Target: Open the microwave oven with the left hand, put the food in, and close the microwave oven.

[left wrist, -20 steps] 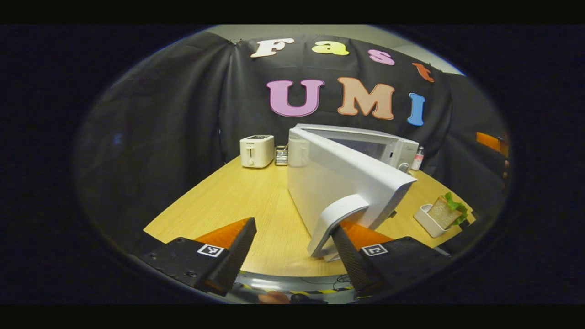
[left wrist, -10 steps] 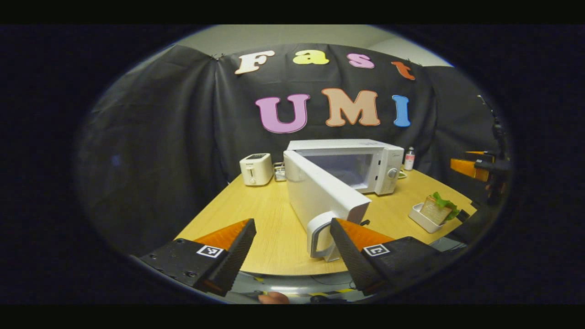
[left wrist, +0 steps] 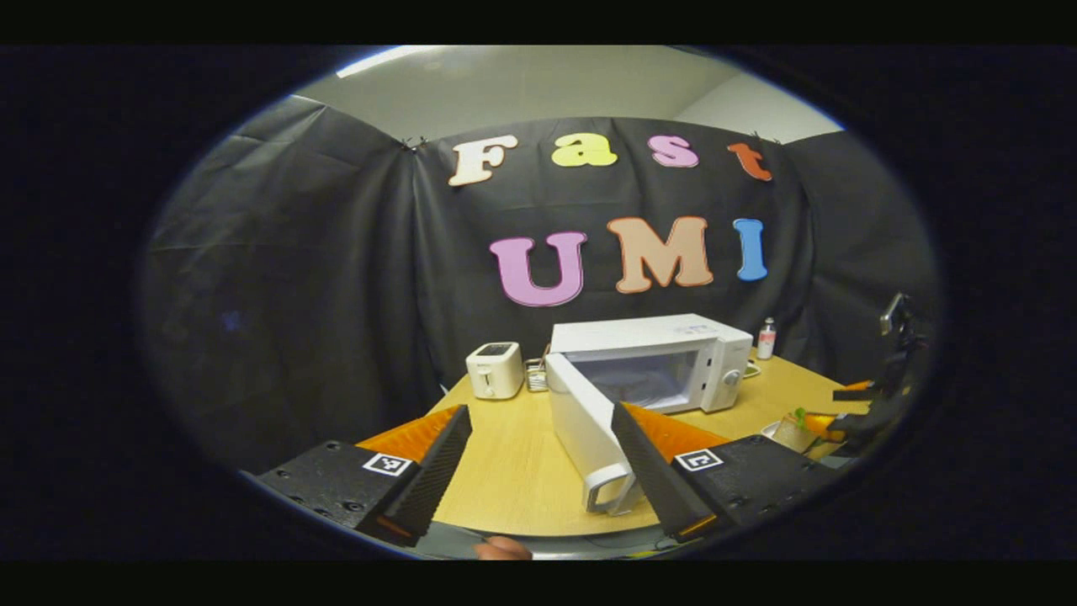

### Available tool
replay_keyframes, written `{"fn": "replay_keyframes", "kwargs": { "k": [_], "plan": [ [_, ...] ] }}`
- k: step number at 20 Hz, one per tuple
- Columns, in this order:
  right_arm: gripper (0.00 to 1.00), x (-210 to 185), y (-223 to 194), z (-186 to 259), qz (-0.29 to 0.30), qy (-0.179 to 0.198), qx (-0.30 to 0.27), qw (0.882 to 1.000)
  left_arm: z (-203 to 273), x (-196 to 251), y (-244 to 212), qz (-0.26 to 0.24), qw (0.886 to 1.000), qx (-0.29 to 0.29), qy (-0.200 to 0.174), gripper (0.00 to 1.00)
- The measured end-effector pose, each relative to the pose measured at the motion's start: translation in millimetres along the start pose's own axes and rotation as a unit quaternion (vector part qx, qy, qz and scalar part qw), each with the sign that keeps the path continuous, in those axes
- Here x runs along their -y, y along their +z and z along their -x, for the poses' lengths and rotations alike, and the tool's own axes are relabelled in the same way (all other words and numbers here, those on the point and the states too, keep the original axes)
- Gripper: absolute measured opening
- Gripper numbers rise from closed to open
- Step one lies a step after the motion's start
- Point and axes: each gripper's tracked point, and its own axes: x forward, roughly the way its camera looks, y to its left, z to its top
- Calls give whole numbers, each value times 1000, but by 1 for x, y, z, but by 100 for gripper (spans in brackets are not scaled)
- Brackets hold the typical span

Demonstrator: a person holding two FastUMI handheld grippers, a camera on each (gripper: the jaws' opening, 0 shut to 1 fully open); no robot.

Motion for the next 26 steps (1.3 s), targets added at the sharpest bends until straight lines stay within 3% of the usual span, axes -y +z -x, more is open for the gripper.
{"fn": "replay_keyframes", "kwargs": {
  "k": [7,9,11,14,15,17,18,19,20,21,26],
  "plan": [
    [99,-8,-59,-24,-13,9,-64,998,9,-14,60,-15,997,75,33,100],
    [98,-10,-72,-24,-27,15,-82,996,8,-10,66,-14,996,84,35,97],
    [92,-11,-77,-27,-46,17,-94,994,8,-7,66,-3,996,82,35,97],
    [67,-11,-76,-21,-57,20,-103,993,5,-6,66,6,996,81,36,100],
    [65,-13,-78,-24,-60,20,-104,993,4,-6,67,6,996,80,36,100],
    [49,-7,-72,-27,-54,5,-103,993,3,-6,68,4,996,84,35,97],
    [42,-7,-70,-27,-53,4,-102,993,0,-5,69,4,996,85,34,100],
    [42,-10,-69,-26,-56,6,-104,993,0,-6,70,6,996,86,32,100],
    [36,-7,-67,-27,-52,-1,-100,994,0,-5,71,8,995,91,30,97],
    [36,-4,-57,-23,-50,-4,-94,994,-1,-5,72,9,995,90,30,100],
    [36,-4,-2,-20,-60,0,-55,997,-10,-9,67,16,995,91,26,97]
  ]
}}
